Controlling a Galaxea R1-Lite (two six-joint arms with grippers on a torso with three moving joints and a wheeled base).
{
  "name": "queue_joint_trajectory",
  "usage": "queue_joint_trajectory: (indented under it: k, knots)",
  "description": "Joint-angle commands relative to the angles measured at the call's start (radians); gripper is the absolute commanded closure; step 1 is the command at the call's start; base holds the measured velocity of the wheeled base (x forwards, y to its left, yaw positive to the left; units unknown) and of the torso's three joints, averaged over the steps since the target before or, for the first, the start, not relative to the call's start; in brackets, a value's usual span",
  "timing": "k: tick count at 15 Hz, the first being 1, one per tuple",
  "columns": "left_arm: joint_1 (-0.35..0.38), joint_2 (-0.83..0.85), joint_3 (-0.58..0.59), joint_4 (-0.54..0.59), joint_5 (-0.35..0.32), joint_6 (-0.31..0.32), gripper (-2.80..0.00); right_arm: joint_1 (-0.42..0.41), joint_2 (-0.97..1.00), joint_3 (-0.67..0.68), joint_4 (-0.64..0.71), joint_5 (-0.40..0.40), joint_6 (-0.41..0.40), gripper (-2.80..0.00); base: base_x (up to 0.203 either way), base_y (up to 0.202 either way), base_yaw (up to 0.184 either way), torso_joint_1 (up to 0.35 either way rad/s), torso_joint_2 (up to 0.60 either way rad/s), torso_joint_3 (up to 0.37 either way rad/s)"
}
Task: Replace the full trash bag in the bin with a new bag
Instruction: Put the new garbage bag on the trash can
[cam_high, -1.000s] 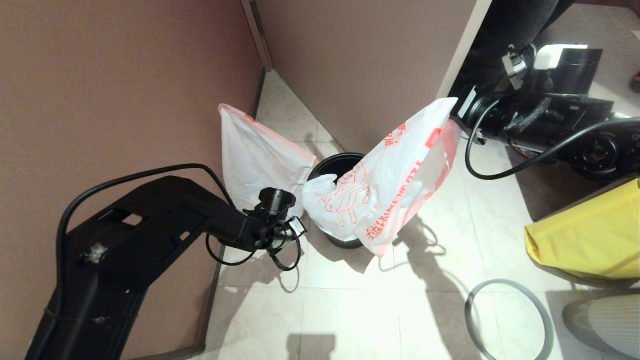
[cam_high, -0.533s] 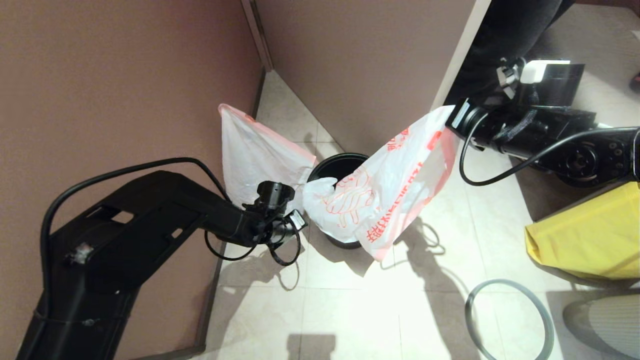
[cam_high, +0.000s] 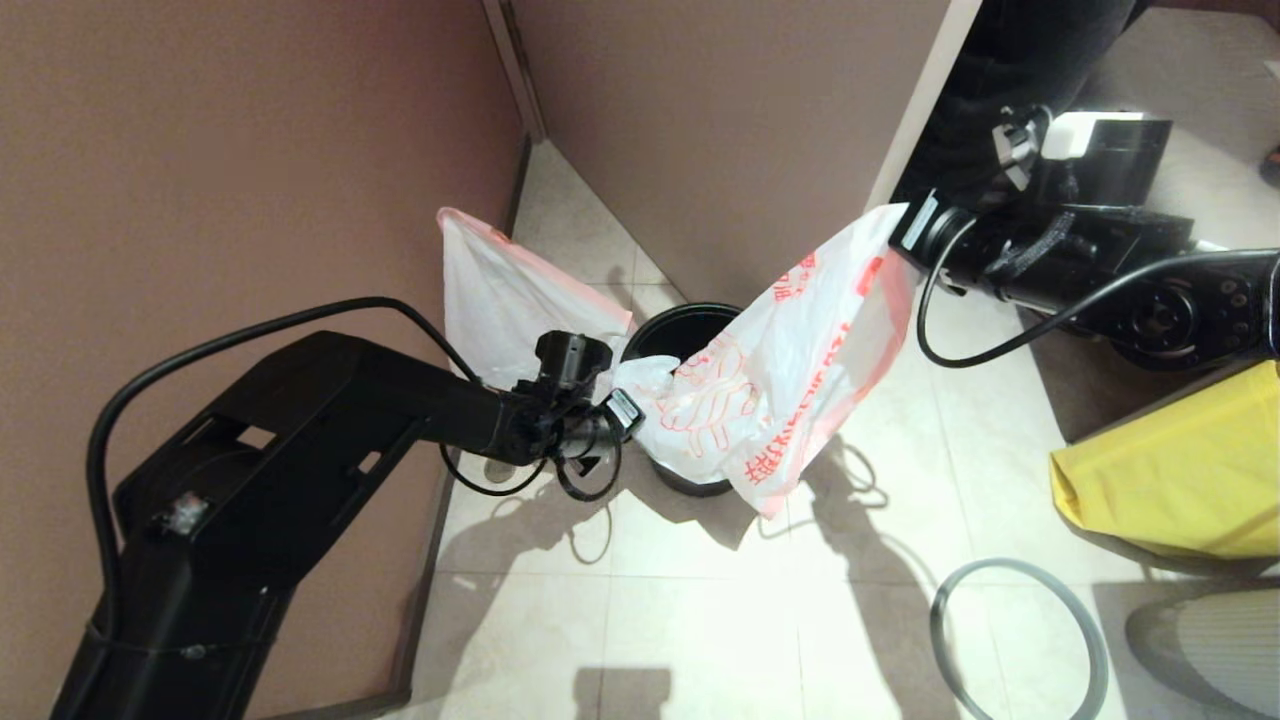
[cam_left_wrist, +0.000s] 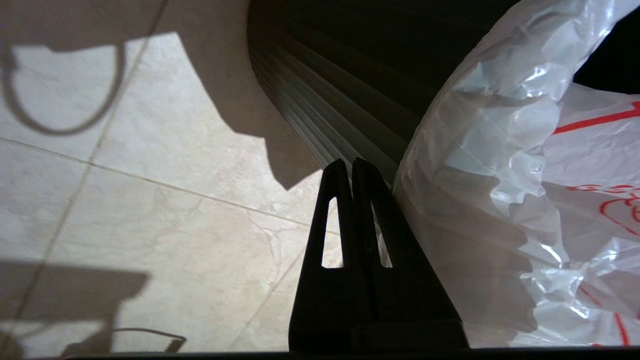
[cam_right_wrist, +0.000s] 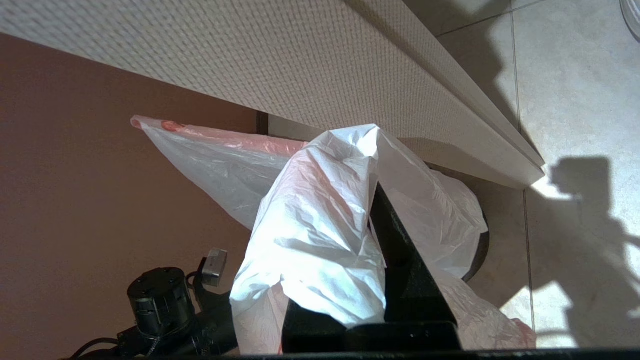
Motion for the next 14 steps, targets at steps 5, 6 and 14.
queue_joint_trajectory:
  k: [5, 6, 14]
  knots:
    - [0.001, -0.166, 0.06, 0.032, -0.055, -0.069, 0.0, 0.011, -0.004, 0.002, 0.001, 0.001, 0.007, 0.0, 0.0, 0.0, 0.0, 0.0, 0.0, 0.0]
    - [0.001, -0.173, 0.062, 0.032, -0.062, -0.074, 0.0, 0.022, -0.001, 0.004, 0.001, 0.001, 0.007, 0.0, 0.0, 0.0, 0.0, 0.0, 0.0, 0.0]
    - [0.002, -0.023, -0.074, 0.039, -0.054, -0.046, 0.0, 0.053, 0.035, 0.001, -0.002, 0.001, 0.007, 0.0, 0.0, 0.0, 0.0, 0.0, 0.0, 0.0]
